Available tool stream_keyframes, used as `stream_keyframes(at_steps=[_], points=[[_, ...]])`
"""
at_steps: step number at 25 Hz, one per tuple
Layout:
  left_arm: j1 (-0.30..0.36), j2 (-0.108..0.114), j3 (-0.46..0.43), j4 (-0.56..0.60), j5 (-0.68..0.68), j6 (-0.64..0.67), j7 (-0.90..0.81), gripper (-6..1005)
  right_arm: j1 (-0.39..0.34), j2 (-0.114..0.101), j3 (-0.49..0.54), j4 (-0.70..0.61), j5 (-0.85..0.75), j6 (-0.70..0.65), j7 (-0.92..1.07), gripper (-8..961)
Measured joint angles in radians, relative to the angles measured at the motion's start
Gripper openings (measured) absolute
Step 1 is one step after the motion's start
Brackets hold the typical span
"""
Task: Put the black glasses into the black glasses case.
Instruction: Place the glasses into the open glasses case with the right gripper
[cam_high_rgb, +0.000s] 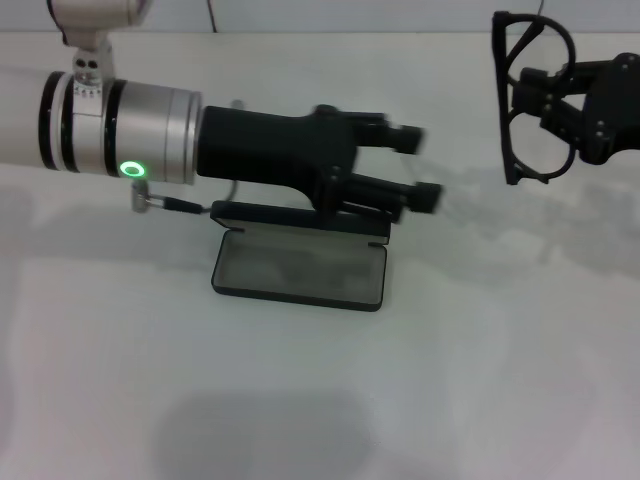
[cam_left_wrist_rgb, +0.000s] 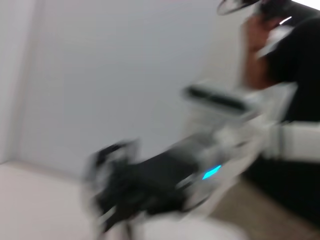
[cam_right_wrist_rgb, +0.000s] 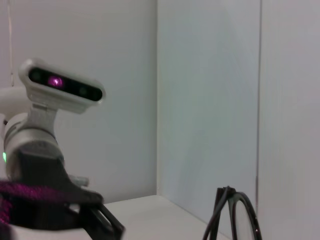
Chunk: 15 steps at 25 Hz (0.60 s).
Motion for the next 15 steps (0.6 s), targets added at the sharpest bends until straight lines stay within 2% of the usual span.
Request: stream_keyframes(at_steps=[3, 7, 10, 15], points=[[0.024, 0.002, 0.0, 0.067, 0.131, -0.134, -0.032, 855, -0.008, 0.001, 0.011, -0.004, 0.0, -0.001, -0.002, 113], [0.012, -0.006, 0.005, 0.13, 0.341, -0.229, -0.122, 838, -0.01, -0.002, 0.012, -0.003, 0.0, -0.005, -0.002, 113], [-0.004, -0.009, 0.017, 0.147, 0.415, -0.22, -0.138, 786, -0.015, -0.004, 0.012, 0.001, 0.0, -0.006, -0.004, 114], [-0.008, -0.004, 0.037, 0.168, 0.44, -0.164, -0.128, 700, -0.021, -0.007, 0.009, 0.001, 0.0, -0.007, -0.006, 114]])
